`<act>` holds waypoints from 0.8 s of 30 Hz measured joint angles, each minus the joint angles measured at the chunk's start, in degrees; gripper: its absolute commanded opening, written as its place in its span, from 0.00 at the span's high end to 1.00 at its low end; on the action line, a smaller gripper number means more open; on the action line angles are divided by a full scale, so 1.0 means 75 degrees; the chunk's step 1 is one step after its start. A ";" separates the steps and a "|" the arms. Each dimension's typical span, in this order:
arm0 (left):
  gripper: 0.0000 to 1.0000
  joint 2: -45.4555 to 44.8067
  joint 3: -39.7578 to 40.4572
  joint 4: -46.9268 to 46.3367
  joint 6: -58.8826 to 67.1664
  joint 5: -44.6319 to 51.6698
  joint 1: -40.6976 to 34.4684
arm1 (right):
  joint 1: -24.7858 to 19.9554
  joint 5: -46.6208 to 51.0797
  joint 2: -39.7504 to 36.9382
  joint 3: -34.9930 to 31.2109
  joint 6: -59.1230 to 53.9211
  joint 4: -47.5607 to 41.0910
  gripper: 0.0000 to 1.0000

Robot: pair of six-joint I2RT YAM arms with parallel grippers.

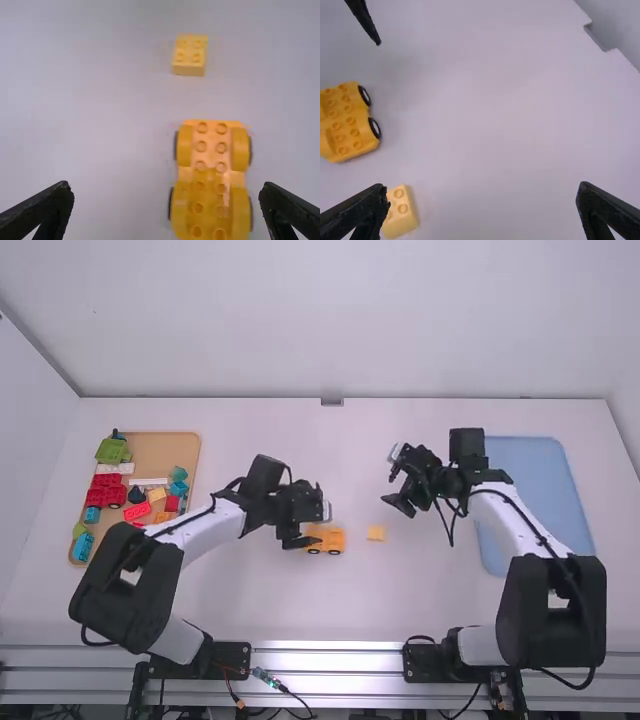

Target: Assemble lego blocks to make yellow taxi

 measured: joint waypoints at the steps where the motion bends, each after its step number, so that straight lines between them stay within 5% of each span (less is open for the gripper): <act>1: 0.01 0.0000 -0.0090 0.0044 0.0154 0.0134 0.0000 | 0.0087 -0.0035 0.0047 -0.0035 -0.0163 0.0044 0.01; 10: 0.01 -0.0006 -0.1052 0.1763 0.0720 0.0968 0.0029 | 0.0510 -0.0323 0.0720 -0.0705 -0.0866 0.0268 0.01; 15: 0.01 0.0291 -0.1262 0.3016 0.0172 0.1358 0.0093 | 0.0289 -0.1017 0.0886 -0.1335 -0.1425 0.0886 0.01; 24: 0.01 0.1052 -0.1262 0.3048 -0.0073 0.1676 0.0090 | -0.0254 -0.2174 0.0886 -0.2961 -0.1836 0.3110 0.01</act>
